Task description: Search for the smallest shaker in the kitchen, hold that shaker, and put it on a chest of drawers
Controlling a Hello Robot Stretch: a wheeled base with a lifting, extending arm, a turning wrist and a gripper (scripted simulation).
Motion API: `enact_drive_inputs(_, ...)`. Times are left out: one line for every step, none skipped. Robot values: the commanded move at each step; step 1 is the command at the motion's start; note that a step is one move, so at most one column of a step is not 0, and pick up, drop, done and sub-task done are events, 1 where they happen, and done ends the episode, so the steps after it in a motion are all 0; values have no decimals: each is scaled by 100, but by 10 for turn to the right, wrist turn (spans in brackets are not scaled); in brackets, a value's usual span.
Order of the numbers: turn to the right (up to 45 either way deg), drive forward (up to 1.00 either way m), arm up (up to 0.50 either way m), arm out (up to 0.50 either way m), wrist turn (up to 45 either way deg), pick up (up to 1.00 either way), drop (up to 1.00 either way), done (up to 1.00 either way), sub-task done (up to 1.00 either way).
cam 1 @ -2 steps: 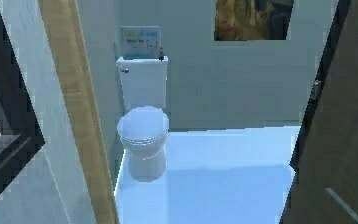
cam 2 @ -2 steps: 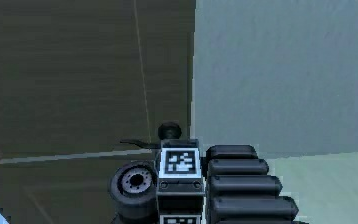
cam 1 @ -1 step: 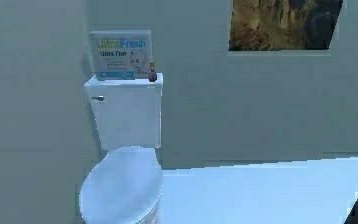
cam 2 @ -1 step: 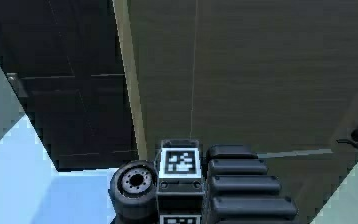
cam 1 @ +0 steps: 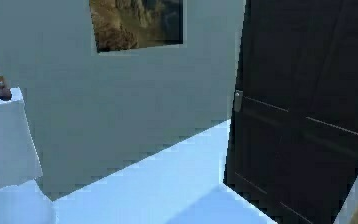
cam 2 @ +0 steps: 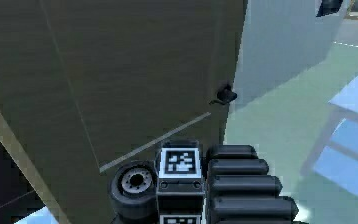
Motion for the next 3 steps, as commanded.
enact_drive_inputs(0, 100, 0, 0, 0, 0, 0, 0, 0)
enact_drive_inputs(0, 55, 0, 0, 0, 0, 0, 0, 0)
enact_drive_inputs(450, 0, 0, 0, 0, 0, 0, 0, 0)
